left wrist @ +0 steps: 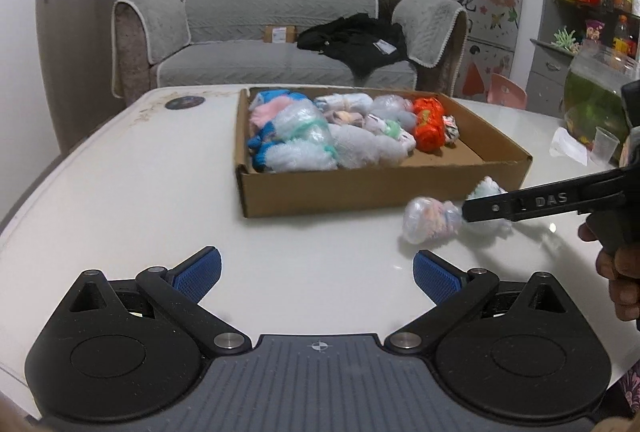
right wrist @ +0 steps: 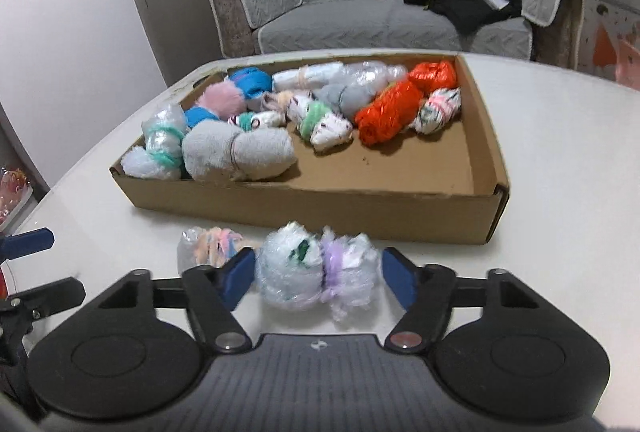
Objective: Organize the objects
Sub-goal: 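Move both tools back toward the remaining bubble-wrapped bundles, then grasp the pastel bubble-wrapped bundle with the left tool while the right tool grasps the purple-tied bundle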
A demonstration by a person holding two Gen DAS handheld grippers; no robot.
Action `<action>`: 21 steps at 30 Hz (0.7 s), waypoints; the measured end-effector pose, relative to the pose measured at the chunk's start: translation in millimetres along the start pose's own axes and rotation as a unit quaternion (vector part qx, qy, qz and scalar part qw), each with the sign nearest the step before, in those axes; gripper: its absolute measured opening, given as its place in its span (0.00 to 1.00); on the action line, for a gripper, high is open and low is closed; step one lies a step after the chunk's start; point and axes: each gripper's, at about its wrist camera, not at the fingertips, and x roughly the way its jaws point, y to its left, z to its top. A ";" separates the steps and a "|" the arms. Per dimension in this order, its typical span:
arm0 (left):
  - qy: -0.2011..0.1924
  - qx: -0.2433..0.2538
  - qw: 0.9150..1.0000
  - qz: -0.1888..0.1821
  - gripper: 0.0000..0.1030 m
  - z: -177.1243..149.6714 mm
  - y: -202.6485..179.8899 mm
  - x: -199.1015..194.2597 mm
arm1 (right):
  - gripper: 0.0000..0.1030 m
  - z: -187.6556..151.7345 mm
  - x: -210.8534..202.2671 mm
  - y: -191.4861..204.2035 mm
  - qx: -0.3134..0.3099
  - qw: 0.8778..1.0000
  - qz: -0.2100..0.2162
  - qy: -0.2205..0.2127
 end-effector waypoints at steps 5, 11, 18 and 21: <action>0.002 0.028 0.999 -0.024 1.00 5.1 -24.5 11.2 | 0.56 -7.6 -6.3 -3.8 -0.005 1.000 0.010 -0.005; 0.014 0.048 0.998 -0.029 1.00 12.5 -68.2 37.6 | 0.56 -16.3 -32.4 -23.1 -0.026 0.999 -0.035 -0.025; 0.014 0.057 0.998 0.017 1.00 10.2 -114.9 70.5 | 0.57 -31.5 -51.9 -48.1 -0.032 0.997 -0.065 -0.034; 0.022 0.030 0.999 0.024 1.00 11.6 -115.4 80.3 | 0.57 -35.5 -53.4 -54.7 -0.028 0.997 -0.064 -0.036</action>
